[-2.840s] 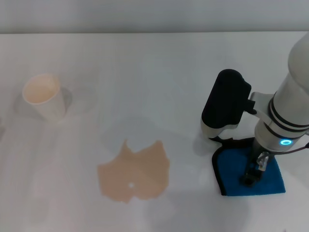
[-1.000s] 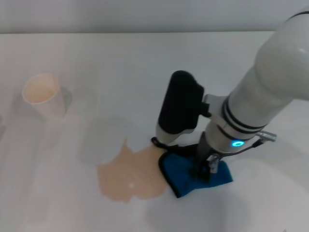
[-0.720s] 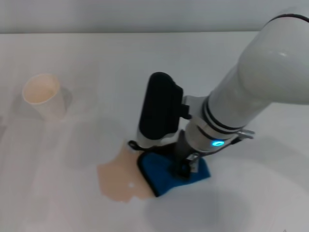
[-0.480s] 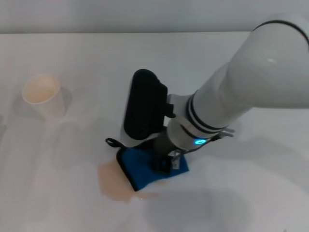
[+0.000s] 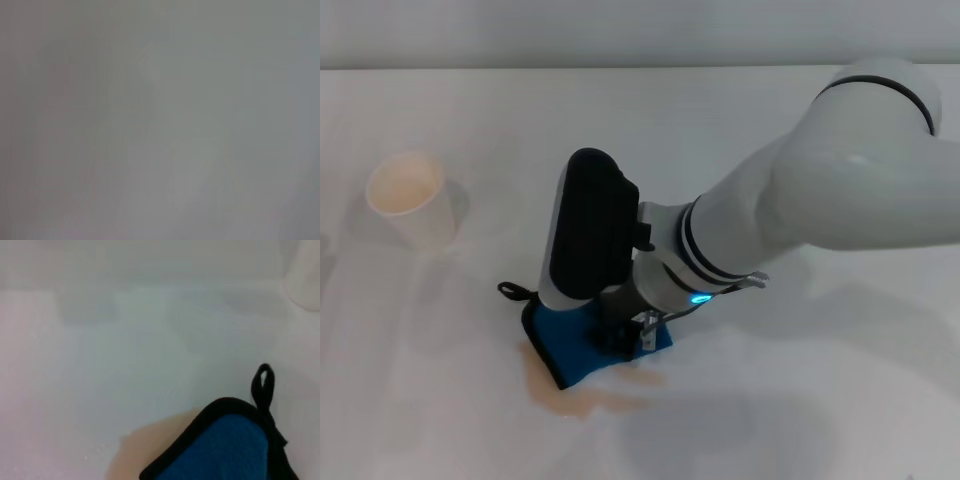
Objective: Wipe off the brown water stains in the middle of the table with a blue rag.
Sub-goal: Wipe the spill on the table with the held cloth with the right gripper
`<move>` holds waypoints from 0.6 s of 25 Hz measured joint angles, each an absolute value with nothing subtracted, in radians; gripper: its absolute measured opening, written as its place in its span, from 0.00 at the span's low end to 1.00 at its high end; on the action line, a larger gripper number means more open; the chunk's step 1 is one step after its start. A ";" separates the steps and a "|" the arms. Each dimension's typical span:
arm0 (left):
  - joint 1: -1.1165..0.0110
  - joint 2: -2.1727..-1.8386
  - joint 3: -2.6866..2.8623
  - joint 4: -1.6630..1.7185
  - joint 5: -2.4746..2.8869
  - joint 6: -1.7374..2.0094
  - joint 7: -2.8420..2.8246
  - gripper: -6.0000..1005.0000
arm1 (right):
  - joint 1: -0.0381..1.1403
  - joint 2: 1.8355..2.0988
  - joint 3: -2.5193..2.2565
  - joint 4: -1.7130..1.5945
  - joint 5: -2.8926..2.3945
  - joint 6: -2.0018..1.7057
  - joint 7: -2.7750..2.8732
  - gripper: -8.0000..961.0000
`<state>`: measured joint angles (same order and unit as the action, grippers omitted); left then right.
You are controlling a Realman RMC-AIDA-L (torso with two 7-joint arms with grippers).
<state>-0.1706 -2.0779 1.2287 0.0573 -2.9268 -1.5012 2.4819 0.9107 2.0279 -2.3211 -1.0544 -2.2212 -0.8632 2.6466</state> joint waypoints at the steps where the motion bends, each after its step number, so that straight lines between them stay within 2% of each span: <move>1: -0.171 -2.078 1.229 0.058 -2.927 -1.498 2.482 0.86 | 0.912 2.028 -2.326 -1.057 -2.219 -0.861 2.645 0.12; 15: -0.181 -2.077 1.229 0.054 -2.927 -1.491 2.482 0.86 | 0.904 2.027 -2.431 -1.060 -2.118 -0.806 2.583 0.12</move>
